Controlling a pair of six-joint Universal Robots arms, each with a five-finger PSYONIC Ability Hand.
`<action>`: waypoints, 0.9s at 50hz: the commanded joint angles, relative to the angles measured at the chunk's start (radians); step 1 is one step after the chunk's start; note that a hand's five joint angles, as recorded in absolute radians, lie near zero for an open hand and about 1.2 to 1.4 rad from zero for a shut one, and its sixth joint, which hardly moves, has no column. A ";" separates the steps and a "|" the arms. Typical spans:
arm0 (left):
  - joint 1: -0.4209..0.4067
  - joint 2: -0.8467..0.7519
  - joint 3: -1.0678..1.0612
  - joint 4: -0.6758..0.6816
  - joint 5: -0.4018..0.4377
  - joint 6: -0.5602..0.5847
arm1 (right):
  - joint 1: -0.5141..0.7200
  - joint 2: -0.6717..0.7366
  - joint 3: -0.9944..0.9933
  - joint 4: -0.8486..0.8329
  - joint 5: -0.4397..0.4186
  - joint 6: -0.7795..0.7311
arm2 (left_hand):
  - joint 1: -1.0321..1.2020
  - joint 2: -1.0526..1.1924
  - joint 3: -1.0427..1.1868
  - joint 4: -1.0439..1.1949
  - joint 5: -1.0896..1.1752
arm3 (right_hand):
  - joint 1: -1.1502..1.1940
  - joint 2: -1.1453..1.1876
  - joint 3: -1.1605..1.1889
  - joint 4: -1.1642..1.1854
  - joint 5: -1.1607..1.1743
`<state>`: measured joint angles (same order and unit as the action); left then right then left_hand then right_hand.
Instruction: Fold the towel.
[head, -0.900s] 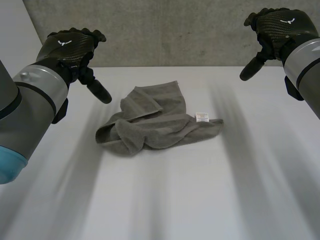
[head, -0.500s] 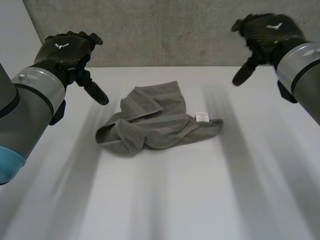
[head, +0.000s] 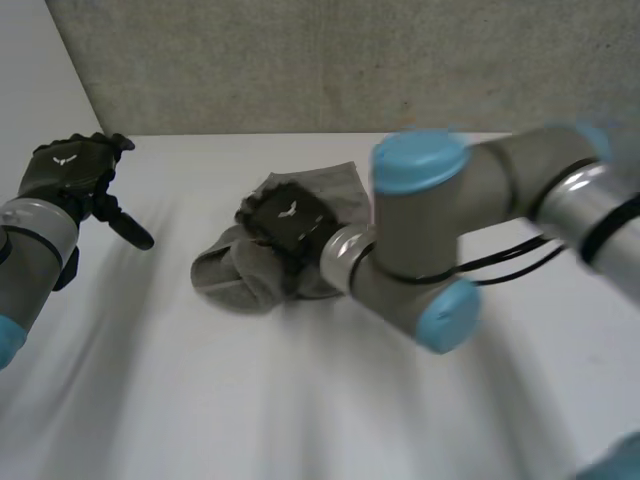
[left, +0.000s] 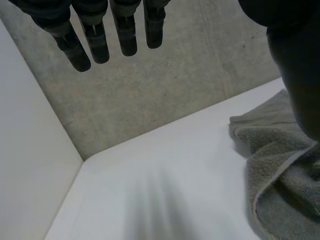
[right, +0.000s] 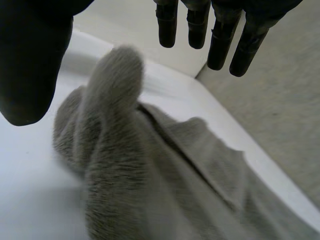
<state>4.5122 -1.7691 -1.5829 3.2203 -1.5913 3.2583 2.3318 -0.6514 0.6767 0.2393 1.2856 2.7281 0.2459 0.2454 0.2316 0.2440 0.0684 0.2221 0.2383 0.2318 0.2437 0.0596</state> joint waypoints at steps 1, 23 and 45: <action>0.008 -0.006 -0.040 0.049 0.060 -0.002 | 0.058 0.220 -0.201 0.018 0.092 -0.002 | -0.059 -0.058 -0.045 -0.057 -0.056 | 0.540 0.524 0.531 0.519 0.528; -0.024 -0.135 -0.106 0.115 0.442 0.014 | -0.285 -0.564 0.626 0.083 0.117 -0.005 | -0.015 -0.014 -0.001 -0.013 -0.012 | 1.174 1.158 1.164 1.153 1.162; -0.287 -0.328 -0.031 0.265 0.531 0.329 | -0.499 -0.686 0.876 -0.043 0.041 0.010 | 0.169 0.170 0.184 0.171 0.172 | 1.174 1.158 1.164 1.153 1.162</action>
<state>4.2680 -2.0459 -1.6414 3.4170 -1.0590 3.5052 1.8428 -1.3442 1.5550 0.1929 1.3255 2.7370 0.2802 0.2871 0.2872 0.2837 0.1143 1.3126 1.3138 1.3372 1.3308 1.1606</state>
